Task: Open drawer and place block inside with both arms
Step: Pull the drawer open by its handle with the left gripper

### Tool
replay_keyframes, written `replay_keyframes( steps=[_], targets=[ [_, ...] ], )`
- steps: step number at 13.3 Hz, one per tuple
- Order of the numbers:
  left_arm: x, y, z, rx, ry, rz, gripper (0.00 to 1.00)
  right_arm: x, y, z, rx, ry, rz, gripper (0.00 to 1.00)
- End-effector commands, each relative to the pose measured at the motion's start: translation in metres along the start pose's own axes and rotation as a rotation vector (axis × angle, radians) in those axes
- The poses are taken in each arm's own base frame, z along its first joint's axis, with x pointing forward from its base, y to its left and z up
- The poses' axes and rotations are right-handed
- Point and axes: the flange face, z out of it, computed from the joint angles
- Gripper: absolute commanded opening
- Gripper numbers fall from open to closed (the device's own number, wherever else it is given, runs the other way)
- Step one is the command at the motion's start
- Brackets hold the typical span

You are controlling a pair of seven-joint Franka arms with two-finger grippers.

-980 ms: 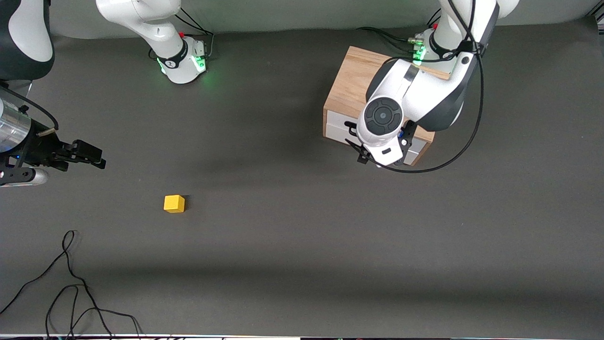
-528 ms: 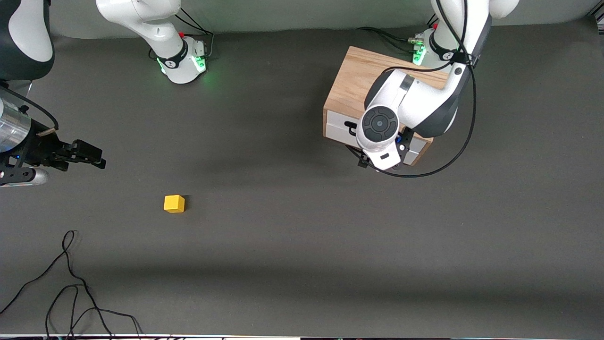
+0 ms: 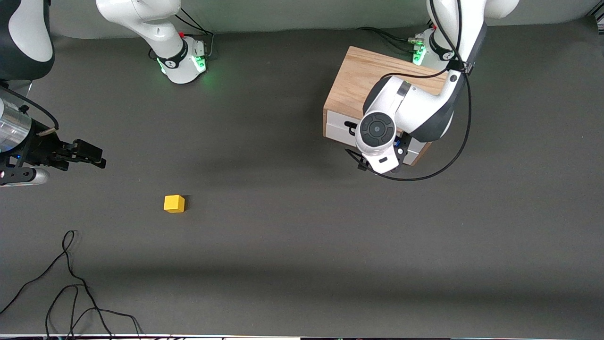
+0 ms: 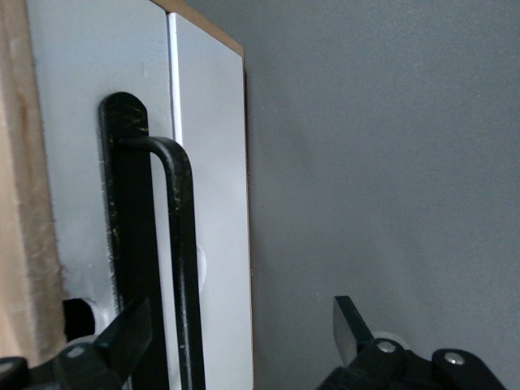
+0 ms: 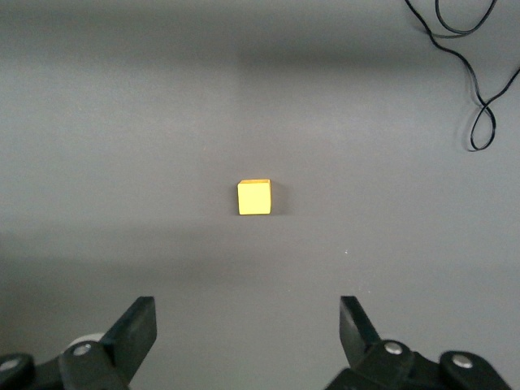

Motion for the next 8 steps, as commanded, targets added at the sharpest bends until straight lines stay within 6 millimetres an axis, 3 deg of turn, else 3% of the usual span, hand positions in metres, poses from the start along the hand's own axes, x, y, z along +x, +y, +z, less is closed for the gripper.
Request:
replay_keyframes(
  steps=[1,8],
  targets=[
    [-0.003,0.001,0.009,0.001,0.023,-0.011,1.00,-0.002,-0.004,-0.008,0.004,0.003,0.011,1.00],
    [-0.003,0.009,0.026,0.012,0.039,-0.006,1.00,-0.002,-0.004,-0.007,0.004,0.002,0.010,1.00]
  ],
)
